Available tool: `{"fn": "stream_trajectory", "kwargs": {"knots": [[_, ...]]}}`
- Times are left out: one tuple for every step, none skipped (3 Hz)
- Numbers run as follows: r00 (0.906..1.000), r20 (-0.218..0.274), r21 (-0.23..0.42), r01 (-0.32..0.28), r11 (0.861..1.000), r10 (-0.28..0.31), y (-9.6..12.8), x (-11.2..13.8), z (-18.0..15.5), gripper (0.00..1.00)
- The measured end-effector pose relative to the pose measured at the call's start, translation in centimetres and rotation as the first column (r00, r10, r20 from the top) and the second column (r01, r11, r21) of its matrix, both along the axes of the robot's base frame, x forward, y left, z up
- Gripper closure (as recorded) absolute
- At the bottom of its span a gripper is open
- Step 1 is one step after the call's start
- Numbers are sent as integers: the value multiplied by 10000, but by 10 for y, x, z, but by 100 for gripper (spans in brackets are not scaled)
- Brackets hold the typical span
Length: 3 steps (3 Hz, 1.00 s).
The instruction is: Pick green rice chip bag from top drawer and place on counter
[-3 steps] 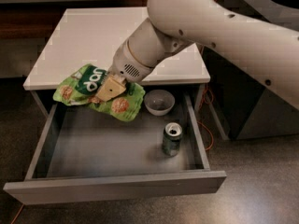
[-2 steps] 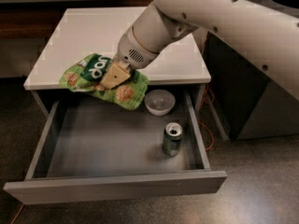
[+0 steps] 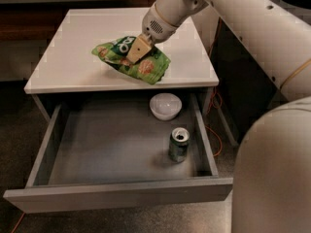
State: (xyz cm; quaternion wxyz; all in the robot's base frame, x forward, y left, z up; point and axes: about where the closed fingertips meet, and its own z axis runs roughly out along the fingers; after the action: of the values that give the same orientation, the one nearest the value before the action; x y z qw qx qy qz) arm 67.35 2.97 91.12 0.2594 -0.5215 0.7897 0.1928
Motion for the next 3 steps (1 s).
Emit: {"fn": "stream_trajectory", "kwargs": {"knots": [[9986,-89,-39,527,9986,-527,-9,39,-4,75],[9946,13,-379,1036,9939,-1036,-11,61,11,52],[9940,138,-328,1089,9935,-1085,-12,65,18,28]]}}
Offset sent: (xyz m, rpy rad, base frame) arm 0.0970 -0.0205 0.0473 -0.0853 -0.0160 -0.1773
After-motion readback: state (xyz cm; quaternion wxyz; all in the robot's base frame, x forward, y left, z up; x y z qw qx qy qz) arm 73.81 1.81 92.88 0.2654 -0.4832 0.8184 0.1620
